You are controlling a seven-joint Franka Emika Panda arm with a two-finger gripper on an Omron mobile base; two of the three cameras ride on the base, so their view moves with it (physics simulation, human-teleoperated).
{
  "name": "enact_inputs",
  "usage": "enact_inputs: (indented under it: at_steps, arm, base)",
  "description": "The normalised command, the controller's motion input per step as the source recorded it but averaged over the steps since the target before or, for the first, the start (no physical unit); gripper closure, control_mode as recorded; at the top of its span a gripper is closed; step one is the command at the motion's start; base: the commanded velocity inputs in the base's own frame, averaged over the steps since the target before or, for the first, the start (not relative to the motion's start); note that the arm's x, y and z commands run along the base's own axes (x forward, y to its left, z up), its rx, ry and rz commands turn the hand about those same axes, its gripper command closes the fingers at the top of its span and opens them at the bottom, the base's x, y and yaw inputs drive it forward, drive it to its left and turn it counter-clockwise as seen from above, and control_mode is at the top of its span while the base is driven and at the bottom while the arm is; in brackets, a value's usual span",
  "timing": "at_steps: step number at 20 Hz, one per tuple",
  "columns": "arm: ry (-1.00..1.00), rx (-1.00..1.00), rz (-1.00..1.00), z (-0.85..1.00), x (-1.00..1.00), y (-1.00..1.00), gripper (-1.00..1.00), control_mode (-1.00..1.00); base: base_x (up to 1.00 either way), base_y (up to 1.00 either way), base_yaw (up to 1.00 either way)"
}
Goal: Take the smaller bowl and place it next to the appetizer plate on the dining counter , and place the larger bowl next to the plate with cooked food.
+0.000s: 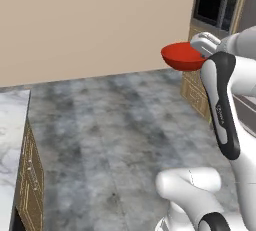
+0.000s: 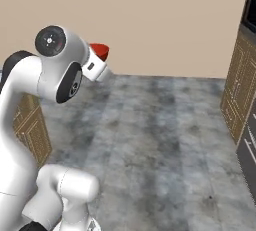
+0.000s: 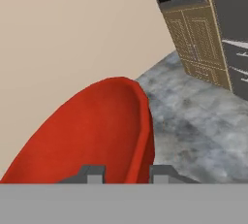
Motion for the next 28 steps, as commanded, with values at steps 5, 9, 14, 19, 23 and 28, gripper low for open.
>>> enact_inputs:
  at_steps: [5, 9, 14, 19, 23, 28]
  arm:
    - [0.00, 0.00, 0.00, 0.00, 0.00, 0.00, 1.00, 1.00]
    - [0.00, 0.00, 0.00, 0.00, 0.00, 0.00, 1.00, 1.00]
    - [0.00, 0.00, 0.00, 0.00, 0.00, 0.00, 1.00, 1.00]
    - [0.00, 0.00, 0.00, 0.00, 0.00, 0.00, 1.00, 1.00]
    - [0.00, 0.00, 0.00, 0.00, 0.00, 0.00, 1.00, 1.00]
    - [0.00, 0.00, 0.00, 0.00, 0.00, 0.00, 1.00, 1.00]
  base:
    - [1.00, -0.19, 0.05]
    - [1.00, -0.07, 0.00]
    - [1.00, 0.00, 0.03]
    - [1.00, 0.09, 0.18]
    - [1.00, 0.14, 0.28]
    - [1.00, 0.17, 0.43]
